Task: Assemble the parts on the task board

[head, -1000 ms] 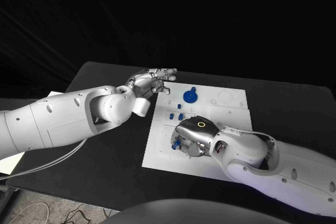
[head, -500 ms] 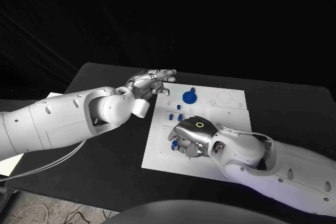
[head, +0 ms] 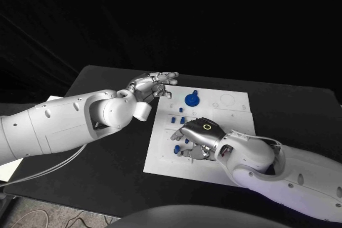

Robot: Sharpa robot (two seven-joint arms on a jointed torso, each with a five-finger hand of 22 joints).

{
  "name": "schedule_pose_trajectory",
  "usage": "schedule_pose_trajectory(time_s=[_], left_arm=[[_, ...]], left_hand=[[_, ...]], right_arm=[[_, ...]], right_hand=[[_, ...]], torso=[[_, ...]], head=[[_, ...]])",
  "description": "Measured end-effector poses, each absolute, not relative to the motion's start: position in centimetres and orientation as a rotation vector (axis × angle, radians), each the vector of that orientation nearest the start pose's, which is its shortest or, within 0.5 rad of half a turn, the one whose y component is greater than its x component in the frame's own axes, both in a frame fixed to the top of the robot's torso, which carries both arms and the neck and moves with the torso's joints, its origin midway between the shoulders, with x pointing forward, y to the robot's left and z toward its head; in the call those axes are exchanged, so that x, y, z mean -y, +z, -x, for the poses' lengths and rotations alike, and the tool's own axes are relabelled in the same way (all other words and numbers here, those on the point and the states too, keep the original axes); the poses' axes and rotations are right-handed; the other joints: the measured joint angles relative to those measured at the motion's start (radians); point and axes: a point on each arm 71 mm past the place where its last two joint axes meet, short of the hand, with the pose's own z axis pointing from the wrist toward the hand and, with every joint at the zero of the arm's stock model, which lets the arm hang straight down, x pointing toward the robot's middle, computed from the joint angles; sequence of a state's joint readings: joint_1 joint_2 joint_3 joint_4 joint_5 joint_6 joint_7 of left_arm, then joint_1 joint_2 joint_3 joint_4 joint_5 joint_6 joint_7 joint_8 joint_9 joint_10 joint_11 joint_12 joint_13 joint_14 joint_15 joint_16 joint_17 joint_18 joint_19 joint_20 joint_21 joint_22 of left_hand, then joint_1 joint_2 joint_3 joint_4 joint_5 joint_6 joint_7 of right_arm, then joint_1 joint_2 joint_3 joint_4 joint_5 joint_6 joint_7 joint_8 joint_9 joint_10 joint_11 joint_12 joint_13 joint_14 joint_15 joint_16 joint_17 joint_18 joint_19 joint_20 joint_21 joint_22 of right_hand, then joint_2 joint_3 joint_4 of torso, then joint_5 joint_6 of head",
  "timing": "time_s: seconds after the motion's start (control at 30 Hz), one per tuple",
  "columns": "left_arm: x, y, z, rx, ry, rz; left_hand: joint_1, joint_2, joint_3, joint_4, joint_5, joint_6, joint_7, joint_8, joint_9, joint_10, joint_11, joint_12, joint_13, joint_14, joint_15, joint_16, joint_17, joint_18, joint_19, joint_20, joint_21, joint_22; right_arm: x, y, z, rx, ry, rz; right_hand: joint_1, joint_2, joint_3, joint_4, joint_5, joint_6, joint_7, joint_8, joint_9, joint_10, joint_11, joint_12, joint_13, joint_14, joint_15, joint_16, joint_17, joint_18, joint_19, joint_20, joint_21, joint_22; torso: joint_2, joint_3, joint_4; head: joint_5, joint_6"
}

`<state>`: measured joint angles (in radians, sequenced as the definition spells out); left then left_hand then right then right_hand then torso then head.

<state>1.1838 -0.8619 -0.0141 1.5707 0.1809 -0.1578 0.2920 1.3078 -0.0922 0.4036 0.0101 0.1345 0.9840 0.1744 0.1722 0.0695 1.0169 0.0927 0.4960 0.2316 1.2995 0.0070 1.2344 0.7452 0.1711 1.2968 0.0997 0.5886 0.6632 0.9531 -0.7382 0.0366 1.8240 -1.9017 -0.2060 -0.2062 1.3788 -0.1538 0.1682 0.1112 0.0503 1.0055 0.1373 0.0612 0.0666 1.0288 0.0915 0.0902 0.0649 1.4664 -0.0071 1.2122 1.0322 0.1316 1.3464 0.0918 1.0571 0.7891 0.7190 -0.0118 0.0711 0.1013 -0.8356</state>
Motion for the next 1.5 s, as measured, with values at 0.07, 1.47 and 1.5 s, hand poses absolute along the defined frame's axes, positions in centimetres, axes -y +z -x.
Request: schedule_pose_trajectory(time_s=[0.07,1.47,1.5], left_arm=[[-19.8,-18.1,-47.8,-1.52,-1.724,1.346],[-20.4,-19.3,-47.6,-1.533,-1.693,1.366],[-20.4,-19.3,-47.6,-1.533,-1.693,1.366]], left_hand=[[0.0,0.0,0.0,0.0,0.0,0.0,0.0,0.0,0.0,0.0,0.0,0.0,0.0,0.0,0.0,0.0,-0.001,0.0,0.0,0.0,0.0,0.0],[0.0,0.0,0.0,0.0,0.0,0.0,0.0,0.0,0.0,-0.007,0.0,0.0,0.001,0.0,0.0,0.0,-0.004,0.0,0.0,0.0,0.0,0.0],[0.0,0.0,0.0,0.0,0.0,0.0,0.0,0.0,0.0,-0.007,0.0,0.0,0.001,0.0,0.0,0.0,-0.004,0.0,0.0,0.0,0.0,0.0]], right_arm=[[7.9,-21.7,-36.4,-1.611,0.822,0.581],[24.1,-21.7,-36.2,-1.935,0.374,-0.063],[24.1,-21.8,-36.2,-1.939,0.371,-0.06]], right_hand=[[0.01,0.003,-0.017,0.006,0.0,0.0,0.0,0.0,0.001,0.0,0.0,0.003,0.0,0.0,0.0,0.0,-0.002,0.0,0.004,0.004,-0.005,-0.003],[-0.156,0.102,-0.307,0.181,0.203,0.021,-0.047,0.202,0.083,0.436,-0.085,1.057,1.051,-0.002,-0.059,0.283,0.276,-0.055,0.117,-0.063,0.314,0.451],[-0.156,0.103,-0.308,0.181,0.203,0.021,-0.047,0.202,0.083,0.435,-0.085,1.059,1.051,-0.002,-0.059,0.283,0.276,-0.055,0.117,-0.063,0.314,0.452]], torso=[[0.0,0.0,-0.0002],[-0.013,-0.0013,-0.039],[-0.013,-0.0014,-0.039]], head=[[-0.002,0.003],[-0.154,0.056],[-0.154,0.055]])
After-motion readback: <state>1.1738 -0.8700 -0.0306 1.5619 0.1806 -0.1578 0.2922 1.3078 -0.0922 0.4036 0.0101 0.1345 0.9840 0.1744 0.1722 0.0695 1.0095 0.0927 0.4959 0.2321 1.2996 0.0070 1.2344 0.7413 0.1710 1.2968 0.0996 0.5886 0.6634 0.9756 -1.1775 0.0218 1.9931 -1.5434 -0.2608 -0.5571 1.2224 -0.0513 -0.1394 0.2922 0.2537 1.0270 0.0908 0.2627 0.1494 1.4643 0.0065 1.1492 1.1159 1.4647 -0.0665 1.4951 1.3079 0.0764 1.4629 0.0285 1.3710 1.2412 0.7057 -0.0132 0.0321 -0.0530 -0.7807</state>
